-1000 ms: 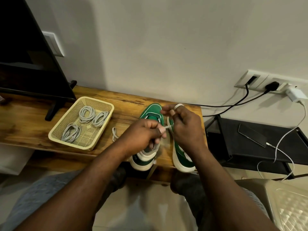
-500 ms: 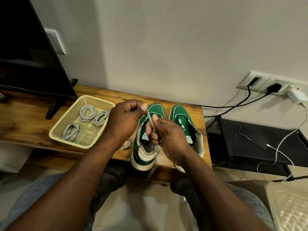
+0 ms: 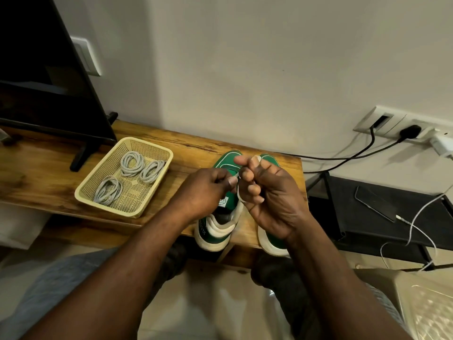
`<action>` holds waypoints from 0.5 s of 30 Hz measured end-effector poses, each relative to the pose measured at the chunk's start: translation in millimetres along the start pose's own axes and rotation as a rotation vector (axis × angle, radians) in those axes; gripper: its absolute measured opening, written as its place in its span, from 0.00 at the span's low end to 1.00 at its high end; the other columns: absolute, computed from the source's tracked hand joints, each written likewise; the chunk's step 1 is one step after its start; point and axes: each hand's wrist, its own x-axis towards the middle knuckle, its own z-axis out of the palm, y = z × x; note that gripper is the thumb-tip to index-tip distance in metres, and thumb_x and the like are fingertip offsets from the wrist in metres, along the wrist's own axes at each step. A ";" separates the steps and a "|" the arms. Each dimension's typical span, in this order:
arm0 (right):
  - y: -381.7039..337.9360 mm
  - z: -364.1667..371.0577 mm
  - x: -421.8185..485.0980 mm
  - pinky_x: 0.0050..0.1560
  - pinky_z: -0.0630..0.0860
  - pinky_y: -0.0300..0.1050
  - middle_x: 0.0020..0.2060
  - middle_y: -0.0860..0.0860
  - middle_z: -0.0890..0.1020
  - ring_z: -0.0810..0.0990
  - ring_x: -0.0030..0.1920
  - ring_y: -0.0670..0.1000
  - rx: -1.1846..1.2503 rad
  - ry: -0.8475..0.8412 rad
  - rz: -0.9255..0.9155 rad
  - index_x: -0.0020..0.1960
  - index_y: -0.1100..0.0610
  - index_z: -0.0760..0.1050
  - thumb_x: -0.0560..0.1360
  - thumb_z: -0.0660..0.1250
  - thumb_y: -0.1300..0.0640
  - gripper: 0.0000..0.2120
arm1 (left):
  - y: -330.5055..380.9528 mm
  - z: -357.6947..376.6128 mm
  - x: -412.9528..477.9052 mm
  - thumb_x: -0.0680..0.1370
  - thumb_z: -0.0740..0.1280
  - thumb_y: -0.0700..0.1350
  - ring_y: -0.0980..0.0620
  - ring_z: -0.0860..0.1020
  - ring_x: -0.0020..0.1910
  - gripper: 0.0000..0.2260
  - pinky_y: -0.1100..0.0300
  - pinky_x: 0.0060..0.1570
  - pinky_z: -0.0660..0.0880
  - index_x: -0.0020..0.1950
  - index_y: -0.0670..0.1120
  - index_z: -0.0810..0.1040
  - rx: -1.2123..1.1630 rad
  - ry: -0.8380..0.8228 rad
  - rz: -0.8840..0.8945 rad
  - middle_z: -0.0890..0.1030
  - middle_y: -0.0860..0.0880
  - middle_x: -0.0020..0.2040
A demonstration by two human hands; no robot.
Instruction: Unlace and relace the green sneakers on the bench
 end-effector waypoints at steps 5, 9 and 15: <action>-1.4 -4.6 6.4 0.43 0.83 0.38 0.57 0.59 0.87 0.88 0.49 0.51 -0.072 0.114 -0.142 0.65 0.64 0.78 0.83 0.59 0.69 0.14 | 3.8 8.6 -1.7 0.84 0.66 0.51 0.57 0.80 0.35 0.11 0.55 0.42 0.76 0.46 0.53 0.85 0.009 -0.193 0.030 0.85 0.51 0.38; -1.3 -19.8 10.1 0.59 0.83 0.45 0.59 0.55 0.87 0.86 0.60 0.53 -0.572 0.267 -0.305 0.67 0.61 0.79 0.83 0.56 0.75 0.20 | 5.6 6.1 -4.5 0.84 0.68 0.50 0.52 0.83 0.38 0.11 0.52 0.43 0.79 0.44 0.53 0.86 0.047 -0.193 0.080 0.85 0.51 0.38; 15.0 -30.6 13.2 0.47 0.80 0.42 0.48 0.46 0.85 0.82 0.43 0.39 -1.187 0.262 -0.209 0.61 0.57 0.82 0.85 0.61 0.66 0.13 | 1.1 -7.1 2.4 0.83 0.68 0.49 0.57 0.82 0.42 0.11 0.50 0.48 0.80 0.42 0.55 0.84 0.028 0.068 0.168 0.85 0.60 0.42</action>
